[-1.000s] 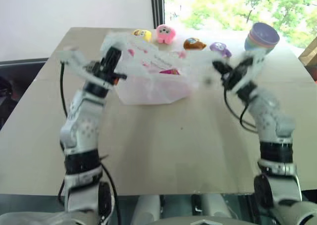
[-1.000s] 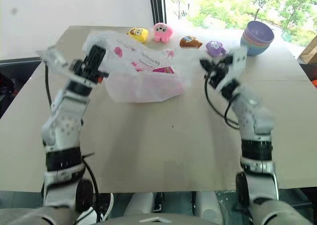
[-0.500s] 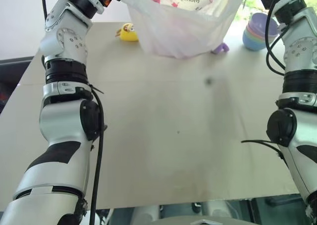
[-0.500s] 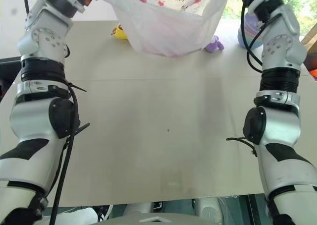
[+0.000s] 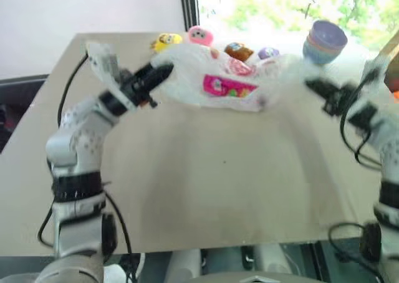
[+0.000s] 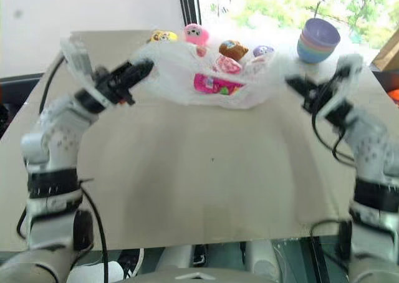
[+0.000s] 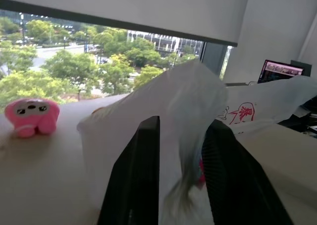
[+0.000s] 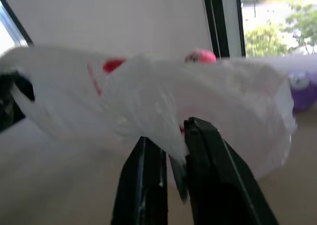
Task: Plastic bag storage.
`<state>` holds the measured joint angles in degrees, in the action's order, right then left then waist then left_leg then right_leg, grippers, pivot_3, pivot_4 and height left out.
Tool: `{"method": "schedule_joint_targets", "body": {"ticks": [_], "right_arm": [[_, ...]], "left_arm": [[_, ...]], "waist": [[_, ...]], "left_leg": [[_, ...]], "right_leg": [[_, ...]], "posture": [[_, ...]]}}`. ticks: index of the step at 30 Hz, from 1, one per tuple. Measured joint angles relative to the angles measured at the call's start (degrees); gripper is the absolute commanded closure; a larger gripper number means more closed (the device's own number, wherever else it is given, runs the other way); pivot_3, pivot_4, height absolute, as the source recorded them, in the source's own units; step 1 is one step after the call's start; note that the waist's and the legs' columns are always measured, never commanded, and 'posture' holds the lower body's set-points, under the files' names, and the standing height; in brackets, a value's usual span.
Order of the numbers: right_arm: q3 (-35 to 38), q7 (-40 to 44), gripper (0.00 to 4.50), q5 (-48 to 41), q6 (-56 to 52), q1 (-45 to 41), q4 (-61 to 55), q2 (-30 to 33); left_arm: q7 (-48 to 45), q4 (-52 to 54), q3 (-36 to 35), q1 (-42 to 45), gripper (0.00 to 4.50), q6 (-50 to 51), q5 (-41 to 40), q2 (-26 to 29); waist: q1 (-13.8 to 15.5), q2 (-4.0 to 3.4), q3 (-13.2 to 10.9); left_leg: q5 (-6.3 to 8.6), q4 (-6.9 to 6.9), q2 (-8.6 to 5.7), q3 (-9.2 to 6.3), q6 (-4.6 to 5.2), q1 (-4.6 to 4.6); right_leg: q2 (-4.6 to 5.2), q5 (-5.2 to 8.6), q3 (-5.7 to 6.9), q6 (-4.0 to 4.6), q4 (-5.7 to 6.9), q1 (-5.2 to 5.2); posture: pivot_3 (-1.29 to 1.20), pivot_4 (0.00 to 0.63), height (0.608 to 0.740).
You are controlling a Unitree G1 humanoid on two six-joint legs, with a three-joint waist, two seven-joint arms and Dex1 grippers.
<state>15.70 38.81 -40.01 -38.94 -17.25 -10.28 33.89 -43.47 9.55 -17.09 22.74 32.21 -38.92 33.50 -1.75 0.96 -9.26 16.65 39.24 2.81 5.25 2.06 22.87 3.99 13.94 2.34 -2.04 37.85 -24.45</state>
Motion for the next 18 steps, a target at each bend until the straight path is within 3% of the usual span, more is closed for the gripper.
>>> {"method": "schedule_joint_targets", "body": {"ticks": [4, 6, 11, 18], "right_arm": [[-2.64, 3.18, 0.84, 5.79, 4.55, 14.70, -1.32, 1.60], [-2.64, 4.54, 0.04, 8.35, 8.21, 19.99, -2.20, 2.22], [-0.60, 3.88, 0.04, 12.59, 20.08, 23.58, -2.68, -1.29], [0.08, 5.76, 0.04, 15.03, 31.40, 25.54, 2.38, -3.29]], "left_arm": [[1.42, 9.42, 2.25, -19.09, 0.18, 1.92, 0.96, -0.45], [2.29, 12.26, 4.19, -28.69, 0.00, 1.22, 2.68, -2.55], [5.45, 14.15, 6.58, -37.58, 0.00, -7.35, 9.94, -6.35], [11.10, 13.37, 8.80, -37.75, 0.00, -13.95, 17.10, -10.12]], "waist": [[0.73, -0.01, -0.01], [0.85, -0.01, -0.01], [1.23, 0.00, 0.04], [1.28, -0.07, 0.14]], "left_leg": [[0.01, 0.02, -0.01, 0.06, 0.02, -0.26], [0.03, 0.03, 0.00, 0.07, 0.05, -0.33], [0.18, 0.05, 0.02, 0.02, 0.30, -1.02], [0.18, 0.06, 0.29, 0.18, 0.34, -1.12]], "right_leg": [[0.00, 0.01, -0.15, -0.02, 0.04, 0.17], [-0.01, 0.01, -0.16, -0.01, 0.04, 0.22], [-0.25, 0.07, -0.15, 0.12, 0.03, 0.87], [-0.35, 0.09, -0.31, 0.32, 0.04, 0.90]], "posture": [[0.00, 0.150, 0.740], [0.00, 0.150, 0.740], [0.00, 0.150, 0.740], [0.00, 0.150, 0.740]]}}
